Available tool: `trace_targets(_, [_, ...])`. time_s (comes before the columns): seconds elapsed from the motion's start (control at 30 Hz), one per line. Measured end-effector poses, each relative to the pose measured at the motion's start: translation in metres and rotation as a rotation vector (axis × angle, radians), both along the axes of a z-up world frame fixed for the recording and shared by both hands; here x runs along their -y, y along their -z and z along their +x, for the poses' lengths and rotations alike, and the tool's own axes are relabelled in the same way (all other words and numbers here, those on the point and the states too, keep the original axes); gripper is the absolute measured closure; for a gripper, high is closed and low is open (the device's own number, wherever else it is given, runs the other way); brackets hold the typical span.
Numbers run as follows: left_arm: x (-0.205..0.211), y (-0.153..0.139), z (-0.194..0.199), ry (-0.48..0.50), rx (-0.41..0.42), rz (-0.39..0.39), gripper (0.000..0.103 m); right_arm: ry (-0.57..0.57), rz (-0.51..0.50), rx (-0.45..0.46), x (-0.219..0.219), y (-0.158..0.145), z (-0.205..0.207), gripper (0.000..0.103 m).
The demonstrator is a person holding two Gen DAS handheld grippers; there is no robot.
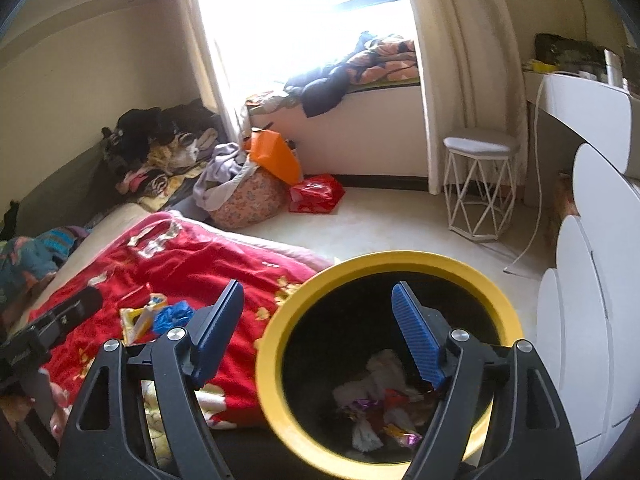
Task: Collect trash
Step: 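Move both tools back over the remaining trash on the bedspread, then grasp the Snickers bar with the right tool while the left tool grasps the yellow wrapper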
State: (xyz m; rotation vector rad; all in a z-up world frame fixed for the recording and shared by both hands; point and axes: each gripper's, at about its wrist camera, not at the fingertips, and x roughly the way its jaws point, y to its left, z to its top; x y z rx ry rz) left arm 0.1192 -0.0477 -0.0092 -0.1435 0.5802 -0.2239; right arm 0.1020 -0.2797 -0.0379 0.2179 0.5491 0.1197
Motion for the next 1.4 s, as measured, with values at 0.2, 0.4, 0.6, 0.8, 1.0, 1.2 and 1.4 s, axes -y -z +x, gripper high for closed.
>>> trace_targets(0.2, [-0.021, -0.002, 0.003, -0.038, -0.004, -0.022, 0.011, -0.05, -0.025, 0.012, -0.027, -0.004, 0.0, 0.029])
trace_targets(0.4, [-0.046, 0.0, 0.009, -0.087, -0.01, -0.029, 0.011, -0.108, -0.052, 0.018, -0.057, -0.008, 0.0, 0.029])
trace_targets(0.6, [-0.071, 0.005, 0.014, -0.14, -0.015, -0.031, 0.011, -0.167, -0.075, 0.015, -0.09, -0.008, 0.001, 0.025])
trace_targets(0.8, [-0.095, 0.012, 0.019, -0.19, -0.029, -0.043, 0.011, -0.231, -0.096, 0.013, -0.12, -0.007, 0.002, 0.025])
trace_targets(1.0, [-0.11, 0.016, 0.023, -0.219, -0.033, -0.041, 0.011, -0.272, -0.102, 0.003, -0.139, -0.005, 0.006, 0.025])
trace_targets(1.2, [-0.13, 0.023, 0.028, -0.266, -0.048, -0.048, 0.011, -0.315, -0.099, -0.02, -0.155, 0.004, 0.011, 0.025])
trace_targets(1.4, [-0.153, 0.033, 0.033, -0.314, -0.077, -0.064, 0.011, -0.361, -0.11, -0.057, -0.175, 0.016, 0.021, 0.025])
